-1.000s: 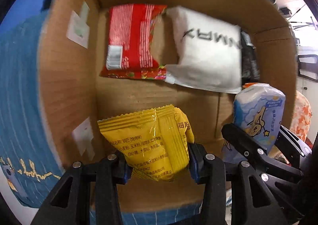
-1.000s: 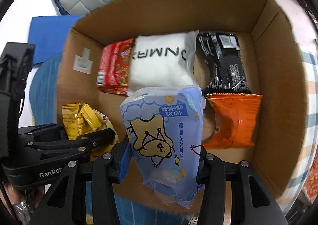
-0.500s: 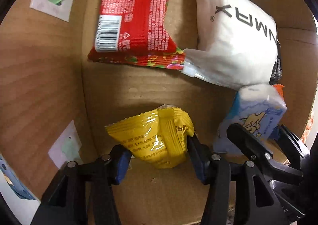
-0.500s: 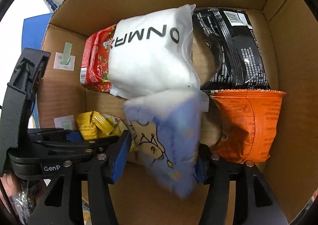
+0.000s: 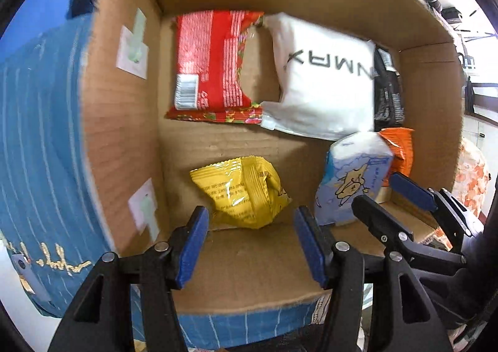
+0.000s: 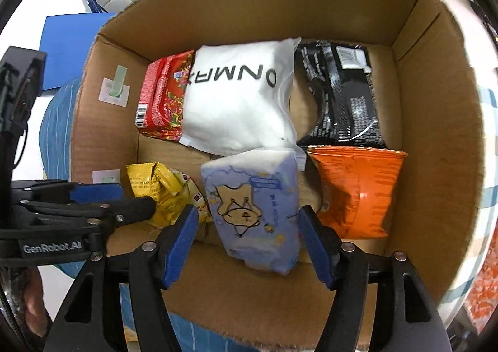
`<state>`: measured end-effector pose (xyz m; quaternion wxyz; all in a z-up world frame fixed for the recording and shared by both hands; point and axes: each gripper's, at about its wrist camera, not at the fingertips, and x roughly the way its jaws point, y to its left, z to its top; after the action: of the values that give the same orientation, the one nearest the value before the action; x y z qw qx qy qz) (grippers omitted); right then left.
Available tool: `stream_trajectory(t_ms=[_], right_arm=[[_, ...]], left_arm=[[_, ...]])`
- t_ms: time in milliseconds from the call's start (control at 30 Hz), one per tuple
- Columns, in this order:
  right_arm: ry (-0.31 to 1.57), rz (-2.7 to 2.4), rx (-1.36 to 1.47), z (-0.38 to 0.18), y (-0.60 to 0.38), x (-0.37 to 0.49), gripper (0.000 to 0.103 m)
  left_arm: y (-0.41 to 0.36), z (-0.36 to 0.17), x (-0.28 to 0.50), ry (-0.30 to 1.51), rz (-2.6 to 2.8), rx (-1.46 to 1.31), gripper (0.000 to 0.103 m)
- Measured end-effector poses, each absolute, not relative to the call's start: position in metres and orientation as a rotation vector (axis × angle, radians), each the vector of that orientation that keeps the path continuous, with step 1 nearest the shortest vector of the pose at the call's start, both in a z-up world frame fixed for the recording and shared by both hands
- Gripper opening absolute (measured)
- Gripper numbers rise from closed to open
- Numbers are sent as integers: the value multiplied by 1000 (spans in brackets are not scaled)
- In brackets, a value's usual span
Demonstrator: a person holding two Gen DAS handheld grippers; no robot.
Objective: Organize snacks
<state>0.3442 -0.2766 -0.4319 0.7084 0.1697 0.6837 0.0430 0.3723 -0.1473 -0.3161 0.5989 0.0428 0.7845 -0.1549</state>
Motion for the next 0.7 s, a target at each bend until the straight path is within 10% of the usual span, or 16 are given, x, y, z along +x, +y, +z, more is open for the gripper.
stream_trajectory(t_ms=[333,533,700], right_arm=[[1480,-13,269,-390,-282,322,75],[1473,-56,235,-376,-287,309,103],[1464,-113,223,-373,-290,301,103]], left_arm=[[-138,-257,355,1629,-323,136,61],[-126,-241,339,1522,-268,91,91],[-118,-238,333,1461,-215,83,101]])
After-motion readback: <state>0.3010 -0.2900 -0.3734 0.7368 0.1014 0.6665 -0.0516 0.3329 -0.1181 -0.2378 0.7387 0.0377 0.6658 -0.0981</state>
